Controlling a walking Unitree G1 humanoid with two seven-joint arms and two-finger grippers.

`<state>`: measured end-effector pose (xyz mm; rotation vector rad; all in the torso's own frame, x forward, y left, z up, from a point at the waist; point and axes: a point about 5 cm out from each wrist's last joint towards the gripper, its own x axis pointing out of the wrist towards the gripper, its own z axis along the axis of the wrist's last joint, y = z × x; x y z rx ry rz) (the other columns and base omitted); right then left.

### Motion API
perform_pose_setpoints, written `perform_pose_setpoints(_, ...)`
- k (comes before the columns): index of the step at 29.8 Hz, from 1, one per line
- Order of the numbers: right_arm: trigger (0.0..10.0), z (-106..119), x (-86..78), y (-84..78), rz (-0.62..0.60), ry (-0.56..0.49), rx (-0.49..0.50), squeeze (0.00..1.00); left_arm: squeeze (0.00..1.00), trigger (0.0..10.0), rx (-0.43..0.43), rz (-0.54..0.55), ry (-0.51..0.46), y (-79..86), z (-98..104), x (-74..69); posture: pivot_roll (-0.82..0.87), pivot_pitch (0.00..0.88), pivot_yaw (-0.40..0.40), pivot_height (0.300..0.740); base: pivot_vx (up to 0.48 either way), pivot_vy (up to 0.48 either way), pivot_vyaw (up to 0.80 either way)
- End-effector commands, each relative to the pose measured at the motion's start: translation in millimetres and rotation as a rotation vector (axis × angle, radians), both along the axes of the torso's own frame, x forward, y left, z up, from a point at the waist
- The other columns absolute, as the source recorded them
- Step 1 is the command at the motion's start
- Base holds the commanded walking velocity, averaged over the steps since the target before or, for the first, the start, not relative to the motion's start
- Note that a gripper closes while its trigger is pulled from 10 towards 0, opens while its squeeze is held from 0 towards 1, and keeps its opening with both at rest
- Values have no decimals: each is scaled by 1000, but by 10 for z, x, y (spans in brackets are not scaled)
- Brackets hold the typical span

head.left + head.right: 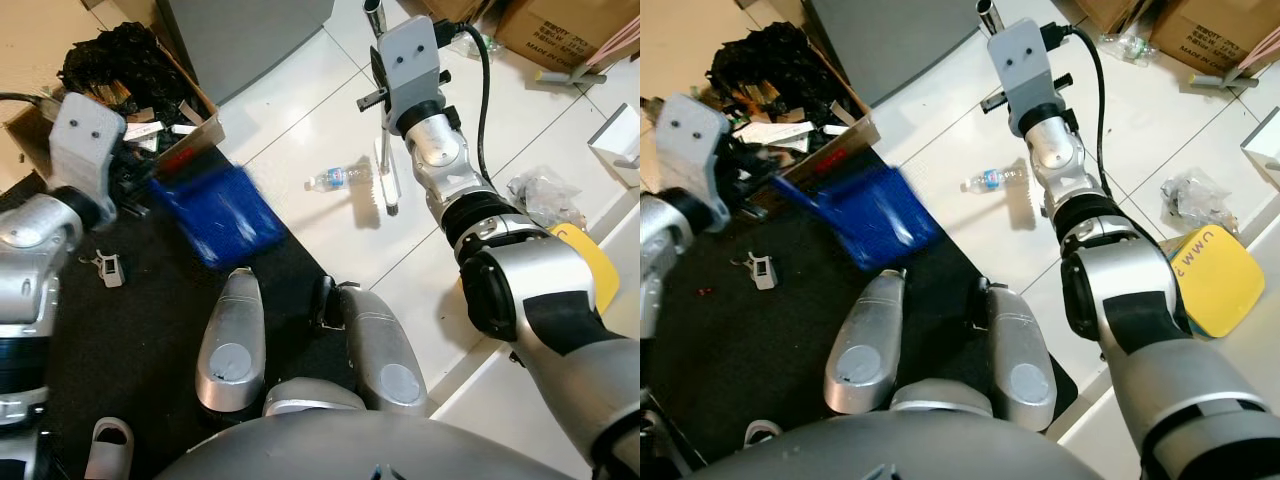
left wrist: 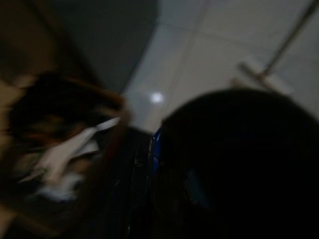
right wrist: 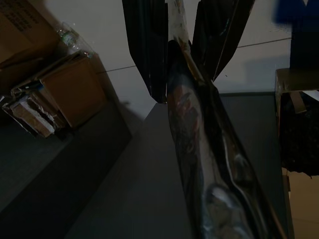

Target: Sweep floor

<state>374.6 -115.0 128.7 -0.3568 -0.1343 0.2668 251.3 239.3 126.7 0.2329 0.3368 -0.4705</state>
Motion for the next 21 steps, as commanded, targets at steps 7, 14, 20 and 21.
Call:
perform_pose_setpoints(7,10000,-13,-11,-35,-3,-7,-11,0,0,10000,-69,-22,4,-39,-11,-14,405,167,-60,740,0,0,0)
perform_pose_setpoints(14,10000,-22,-15,-39,-3,-6,-13,0,0,10000,-19,21,27,50,-55,-17,406,165,-59,740,0,0,0)
perform_pose_setpoints(20,10000,-25,-17,-38,-1,-5,-15,0,0,10000,42,58,56,170,-25,-20,408,165,-60,740,0,0,0)
perform_pose_setpoints(21,10000,-25,-17,-38,-1,-5,-15,0,0,10000,57,54,68,200,-17,-38,410,164,-59,740,0,0,0)
